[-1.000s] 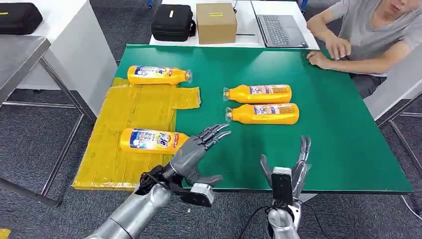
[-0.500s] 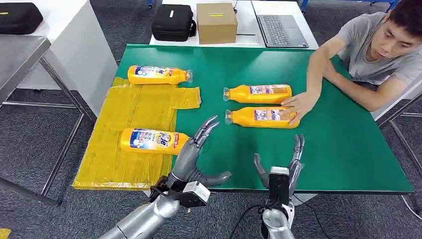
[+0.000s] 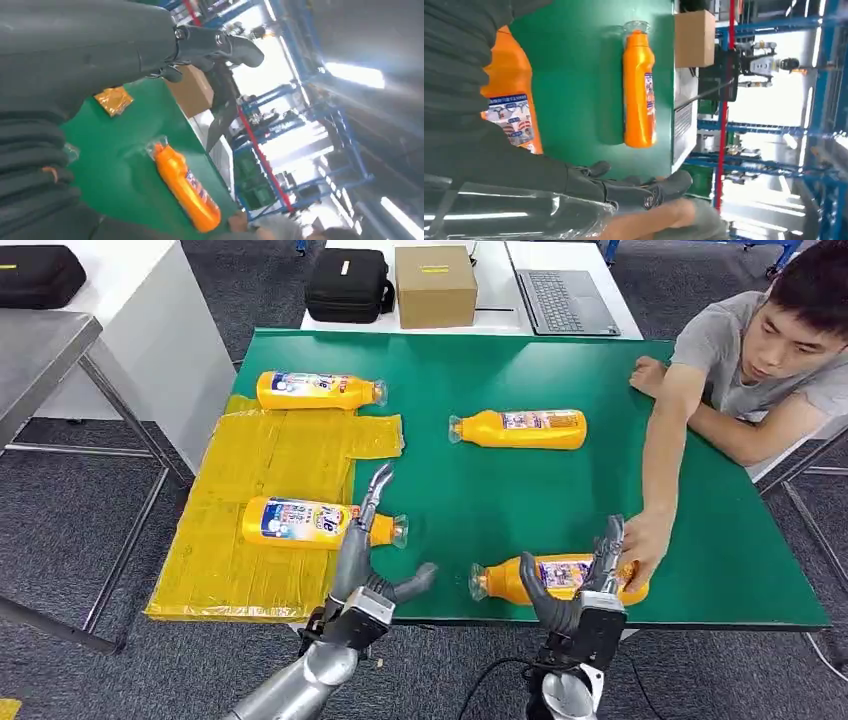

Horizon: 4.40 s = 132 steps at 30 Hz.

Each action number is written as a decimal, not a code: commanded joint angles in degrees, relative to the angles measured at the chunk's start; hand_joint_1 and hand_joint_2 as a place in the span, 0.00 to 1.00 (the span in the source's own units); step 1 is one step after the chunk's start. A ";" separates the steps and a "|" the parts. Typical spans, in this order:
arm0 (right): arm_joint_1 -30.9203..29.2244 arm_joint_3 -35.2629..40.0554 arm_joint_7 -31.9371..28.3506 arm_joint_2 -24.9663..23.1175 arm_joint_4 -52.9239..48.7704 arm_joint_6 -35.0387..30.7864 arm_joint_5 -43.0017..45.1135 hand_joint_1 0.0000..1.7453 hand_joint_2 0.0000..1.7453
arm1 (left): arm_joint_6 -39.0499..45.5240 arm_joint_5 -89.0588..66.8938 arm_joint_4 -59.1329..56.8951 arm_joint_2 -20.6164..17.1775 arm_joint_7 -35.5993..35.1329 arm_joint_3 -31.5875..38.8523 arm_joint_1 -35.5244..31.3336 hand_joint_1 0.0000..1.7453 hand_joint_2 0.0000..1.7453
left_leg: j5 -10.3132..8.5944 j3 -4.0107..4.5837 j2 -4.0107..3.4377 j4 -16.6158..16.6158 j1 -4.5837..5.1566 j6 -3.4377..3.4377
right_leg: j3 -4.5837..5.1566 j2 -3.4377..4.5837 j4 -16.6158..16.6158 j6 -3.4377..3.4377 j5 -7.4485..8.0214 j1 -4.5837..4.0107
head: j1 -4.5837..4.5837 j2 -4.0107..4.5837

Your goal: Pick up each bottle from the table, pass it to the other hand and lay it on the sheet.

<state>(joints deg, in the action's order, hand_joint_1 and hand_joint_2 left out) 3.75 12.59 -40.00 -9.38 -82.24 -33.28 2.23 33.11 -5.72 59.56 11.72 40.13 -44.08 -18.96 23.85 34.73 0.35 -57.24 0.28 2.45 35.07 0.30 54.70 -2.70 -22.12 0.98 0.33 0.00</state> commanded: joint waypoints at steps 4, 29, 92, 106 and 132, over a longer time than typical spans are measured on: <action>1.89 -2.67 0.00 -0.70 -1.91 -6.72 -19.32 0.00 1.00 | -2.98 5.23 3.98 2.07 -0.13 5.27 1.06 0.00 0.00 | 0.19 -0.28 -0.06 -0.04 -0.08 -0.14 | -0.29 0.00 0.01 0.13 -0.16 -0.10 | -0.04 -0.02; -0.86 -6.27 5.52 7.65 7.67 -6.72 -34.23 0.00 1.00 | -20.39 11.79 11.90 4.81 -0.13 16.81 5.80 0.00 1.00 | 0.07 -0.23 -0.13 0.07 -0.10 -0.07 | -0.27 0.10 -0.16 0.06 0.00 -0.11 | -0.02 -0.02; -11.99 -0.78 40.47 17.65 14.42 14.67 -83.10 0.00 1.00 | -24.32 20.79 -1.30 3.66 -6.21 10.38 2.24 0.00 1.00 | 0.02 -0.62 -0.09 0.04 -0.06 -0.13 | -0.54 0.01 -0.10 0.26 0.11 -0.09 | 0.00 -0.02; -8.09 -5.32 32.05 18.52 4.38 11.81 -64.65 0.00 1.00 | -16.98 11.94 1.09 4.68 -4.49 7.91 1.41 0.00 1.00 | 0.01 -0.30 0.01 -0.04 -0.02 -0.09 | -0.30 -0.05 0.01 0.21 0.05 -0.05 | 0.00 -0.02; -8.29 -3.16 23.12 22.29 6.89 29.61 -49.18 0.00 1.00 | -16.44 14.14 -4.22 4.07 -0.13 5.86 -1.29 0.00 1.00 | -0.02 -0.11 -0.06 0.01 -0.01 -0.06 | -0.12 0.03 -0.06 0.17 0.12 -0.04 | -0.02 -0.02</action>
<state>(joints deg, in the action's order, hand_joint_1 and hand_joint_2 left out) -2.36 7.08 -17.16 10.58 -78.53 -4.89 -46.84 16.98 8.00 58.95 17.35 40.11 -36.61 -17.80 23.76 34.81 0.34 -57.25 0.30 2.48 35.12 0.32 54.67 -2.60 -21.94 0.97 0.31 -0.02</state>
